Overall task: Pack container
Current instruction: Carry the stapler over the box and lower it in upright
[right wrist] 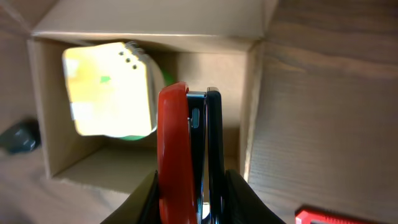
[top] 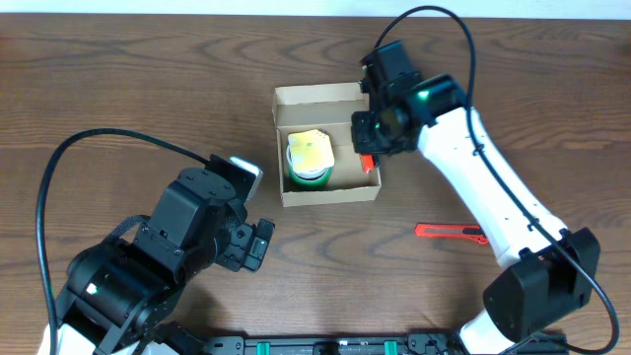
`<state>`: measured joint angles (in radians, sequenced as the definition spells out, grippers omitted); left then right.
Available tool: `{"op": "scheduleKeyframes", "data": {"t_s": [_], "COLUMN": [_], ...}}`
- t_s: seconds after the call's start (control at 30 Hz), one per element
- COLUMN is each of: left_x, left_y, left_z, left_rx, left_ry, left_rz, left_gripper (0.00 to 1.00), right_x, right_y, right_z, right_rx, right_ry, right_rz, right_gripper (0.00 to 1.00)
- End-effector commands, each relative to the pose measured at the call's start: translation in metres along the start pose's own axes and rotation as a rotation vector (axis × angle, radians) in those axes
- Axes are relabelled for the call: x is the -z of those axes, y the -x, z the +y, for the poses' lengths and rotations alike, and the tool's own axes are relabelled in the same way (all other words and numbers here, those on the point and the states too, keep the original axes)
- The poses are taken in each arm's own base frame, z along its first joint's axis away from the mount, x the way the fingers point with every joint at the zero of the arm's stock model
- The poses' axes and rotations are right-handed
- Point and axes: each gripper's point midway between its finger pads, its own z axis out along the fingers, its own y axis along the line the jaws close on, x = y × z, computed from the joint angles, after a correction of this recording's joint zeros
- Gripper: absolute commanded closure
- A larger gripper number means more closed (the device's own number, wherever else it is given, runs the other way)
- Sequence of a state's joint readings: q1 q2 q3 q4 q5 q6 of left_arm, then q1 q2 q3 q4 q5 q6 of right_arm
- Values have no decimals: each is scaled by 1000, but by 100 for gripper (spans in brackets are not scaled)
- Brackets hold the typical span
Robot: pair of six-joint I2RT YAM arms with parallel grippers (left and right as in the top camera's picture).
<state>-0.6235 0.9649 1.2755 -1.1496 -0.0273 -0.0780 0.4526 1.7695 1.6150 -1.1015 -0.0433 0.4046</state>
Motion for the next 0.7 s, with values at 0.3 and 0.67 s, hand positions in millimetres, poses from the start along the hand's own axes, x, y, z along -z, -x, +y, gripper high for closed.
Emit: {"op": "scheduleKeyframes", "data": {"t_s": [0.3, 0.67], "left_x": [0, 0], "left_y": [-2, -2], "left_z": [2, 2], "left_rx": [-1, -1], "left_ry": [10, 10], "left_rz": [1, 1], "left_gripper": [4, 5], "right_x": [-34, -56], "right_y": [-7, -11], "right_z": [-17, -17], "right_rx": [-135, -110], "right_ry": [-141, -121], "right_rz": [-69, -84], "right_gripper": [99, 99]}}
